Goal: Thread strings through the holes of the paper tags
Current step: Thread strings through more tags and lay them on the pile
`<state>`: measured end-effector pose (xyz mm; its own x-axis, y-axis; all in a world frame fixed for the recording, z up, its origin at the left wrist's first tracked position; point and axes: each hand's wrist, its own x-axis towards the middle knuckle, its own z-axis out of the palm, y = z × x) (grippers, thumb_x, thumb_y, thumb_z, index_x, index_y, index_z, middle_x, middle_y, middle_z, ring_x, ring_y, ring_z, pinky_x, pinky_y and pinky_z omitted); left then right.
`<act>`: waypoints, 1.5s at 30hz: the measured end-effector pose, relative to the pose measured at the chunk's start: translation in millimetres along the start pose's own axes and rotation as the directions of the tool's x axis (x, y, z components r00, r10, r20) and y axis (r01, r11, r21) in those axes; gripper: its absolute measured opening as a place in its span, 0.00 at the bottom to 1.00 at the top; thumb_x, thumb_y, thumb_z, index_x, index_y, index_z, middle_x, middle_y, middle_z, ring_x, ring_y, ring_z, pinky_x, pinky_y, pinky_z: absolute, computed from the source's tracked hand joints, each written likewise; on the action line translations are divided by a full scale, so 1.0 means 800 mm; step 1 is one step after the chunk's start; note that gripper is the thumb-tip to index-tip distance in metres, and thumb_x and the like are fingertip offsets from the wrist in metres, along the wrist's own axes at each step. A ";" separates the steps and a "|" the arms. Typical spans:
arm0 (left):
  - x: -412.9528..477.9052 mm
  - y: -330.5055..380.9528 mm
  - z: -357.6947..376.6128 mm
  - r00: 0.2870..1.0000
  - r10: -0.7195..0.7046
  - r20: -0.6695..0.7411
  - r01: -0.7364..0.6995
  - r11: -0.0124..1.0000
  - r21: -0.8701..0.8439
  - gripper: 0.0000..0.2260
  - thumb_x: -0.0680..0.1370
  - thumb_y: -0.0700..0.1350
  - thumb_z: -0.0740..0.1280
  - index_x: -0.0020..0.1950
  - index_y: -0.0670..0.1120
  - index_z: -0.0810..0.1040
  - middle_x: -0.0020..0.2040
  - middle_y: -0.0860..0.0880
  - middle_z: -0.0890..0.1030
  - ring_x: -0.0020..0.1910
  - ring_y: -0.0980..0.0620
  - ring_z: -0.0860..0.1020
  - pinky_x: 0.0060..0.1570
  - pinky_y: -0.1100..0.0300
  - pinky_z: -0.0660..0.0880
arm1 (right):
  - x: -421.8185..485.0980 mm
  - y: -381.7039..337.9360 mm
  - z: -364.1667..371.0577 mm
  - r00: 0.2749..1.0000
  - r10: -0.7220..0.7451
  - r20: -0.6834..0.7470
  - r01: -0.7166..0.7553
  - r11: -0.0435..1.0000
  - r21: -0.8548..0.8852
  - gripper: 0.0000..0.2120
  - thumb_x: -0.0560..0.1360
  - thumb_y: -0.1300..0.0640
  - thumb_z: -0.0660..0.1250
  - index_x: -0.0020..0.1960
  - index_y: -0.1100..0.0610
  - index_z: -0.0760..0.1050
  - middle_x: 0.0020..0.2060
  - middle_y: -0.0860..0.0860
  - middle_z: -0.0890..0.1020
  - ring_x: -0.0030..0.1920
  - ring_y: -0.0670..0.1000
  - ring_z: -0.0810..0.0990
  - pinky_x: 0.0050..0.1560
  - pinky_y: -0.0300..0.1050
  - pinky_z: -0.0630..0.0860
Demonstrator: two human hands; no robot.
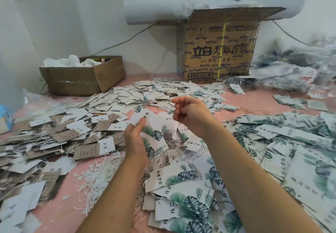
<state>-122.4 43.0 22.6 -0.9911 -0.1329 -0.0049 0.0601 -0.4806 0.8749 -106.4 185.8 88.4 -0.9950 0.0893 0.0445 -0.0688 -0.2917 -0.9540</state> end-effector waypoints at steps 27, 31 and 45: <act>-0.017 -0.003 0.005 0.924 -0.170 0.343 0.138 0.983 0.117 0.13 0.62 0.43 0.68 0.45 0.43 0.80 0.32 0.45 0.83 0.29 0.47 0.81 0.25 0.59 0.76 | 0.010 0.005 -0.003 0.957 -0.033 -0.288 0.067 0.992 0.110 0.24 0.69 0.80 0.44 0.36 0.61 0.73 0.30 0.53 0.72 0.28 0.47 0.69 0.26 0.37 0.69; -0.014 -0.003 0.003 0.940 -0.151 0.306 0.120 0.986 0.117 0.14 0.62 0.44 0.68 0.46 0.44 0.76 0.31 0.47 0.82 0.28 0.49 0.81 0.24 0.61 0.76 | 0.011 -0.004 -0.029 0.953 -0.090 -0.289 0.010 0.963 -0.268 0.22 0.67 0.76 0.44 0.32 0.59 0.73 0.26 0.51 0.71 0.25 0.47 0.65 0.20 0.35 0.59; -0.015 -0.004 0.006 0.939 -0.156 0.306 0.116 0.983 0.143 0.02 0.71 0.39 0.65 0.41 0.45 0.76 0.29 0.48 0.82 0.26 0.50 0.80 0.23 0.64 0.74 | 0.002 -0.004 -0.037 0.965 0.263 -0.025 -0.061 0.130 -0.990 0.09 0.72 0.58 0.66 0.45 0.44 0.78 0.56 0.49 0.78 0.60 0.54 0.70 0.53 0.47 0.71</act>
<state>-110.9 50.0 22.1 -0.9765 0.2156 0.0073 -0.0733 -0.3636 0.9287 -105.3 214.7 82.7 -0.9760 0.0333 -0.2152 0.1233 0.8991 -0.4201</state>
